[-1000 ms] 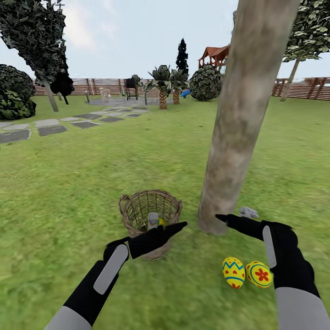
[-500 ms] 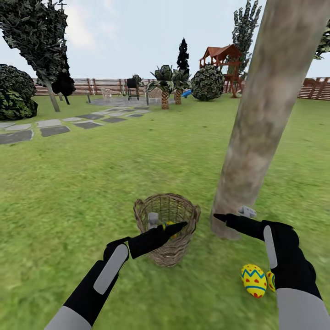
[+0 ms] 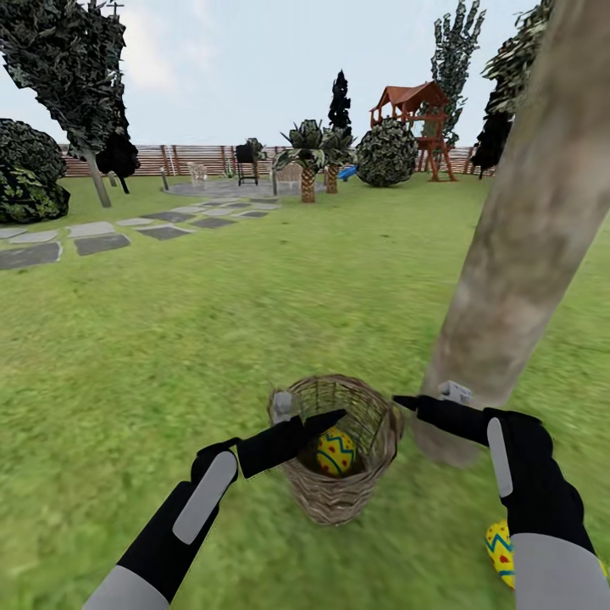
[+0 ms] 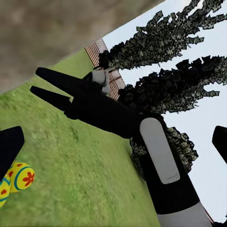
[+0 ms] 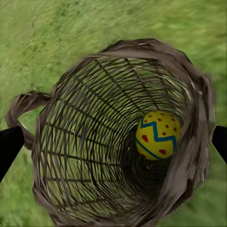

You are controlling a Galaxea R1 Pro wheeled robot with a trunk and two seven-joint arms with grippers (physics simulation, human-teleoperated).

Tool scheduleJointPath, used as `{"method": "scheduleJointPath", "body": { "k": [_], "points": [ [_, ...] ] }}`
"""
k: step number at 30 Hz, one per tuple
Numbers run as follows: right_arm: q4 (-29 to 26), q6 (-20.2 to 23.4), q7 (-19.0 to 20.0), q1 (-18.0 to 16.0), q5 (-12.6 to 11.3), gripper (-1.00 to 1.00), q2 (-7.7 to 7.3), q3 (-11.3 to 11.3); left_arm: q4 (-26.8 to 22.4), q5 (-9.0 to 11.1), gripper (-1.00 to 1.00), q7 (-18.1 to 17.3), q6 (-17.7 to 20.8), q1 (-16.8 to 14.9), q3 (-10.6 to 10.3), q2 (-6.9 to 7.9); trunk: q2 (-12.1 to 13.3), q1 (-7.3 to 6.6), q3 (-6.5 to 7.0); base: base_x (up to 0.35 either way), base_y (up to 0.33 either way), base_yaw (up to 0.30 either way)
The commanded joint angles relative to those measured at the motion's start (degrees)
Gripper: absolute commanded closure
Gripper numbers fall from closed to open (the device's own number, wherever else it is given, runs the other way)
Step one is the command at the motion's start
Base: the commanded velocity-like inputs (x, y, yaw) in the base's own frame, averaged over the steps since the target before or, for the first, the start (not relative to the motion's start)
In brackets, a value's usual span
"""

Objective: Take the three Easter eggs out of the wicker basket on the lawn in the garden, then place them on the lawn next to a single tree (choose any tree) so that all three eggs are next to the same tree and none are left in the basket.

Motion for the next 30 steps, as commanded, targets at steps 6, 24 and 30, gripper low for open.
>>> {"method": "scheduleJointPath", "body": {
  "k": [6,24,30],
  "points": [
    [0.2,0.2,0.2,0.4,-0.1,-1.00,0.03,-0.1,0.0,0.4,-1.00,0.0,0.4,0.0,0.0,-0.01,0.0,0.02,-0.05,0.265,0.216,0.000],
    [-0.2,0.3,0.1,0.4,0.4,-1.00,0.18,0.0,2.6,0.6,-1.00,0.0,0.3,-0.1,1.4,0.00,0.0,0.02,-0.05,0.098,0.086,0.000],
    [-0.1,0.2,0.1,0.6,0.4,-1.00,0.18,0.0,2.9,0.5,-1.00,-0.1,0.3,0.0,1.6,-0.08,0.0,0.02,0.06,0.191,0.230,-0.137]
  ]
}}
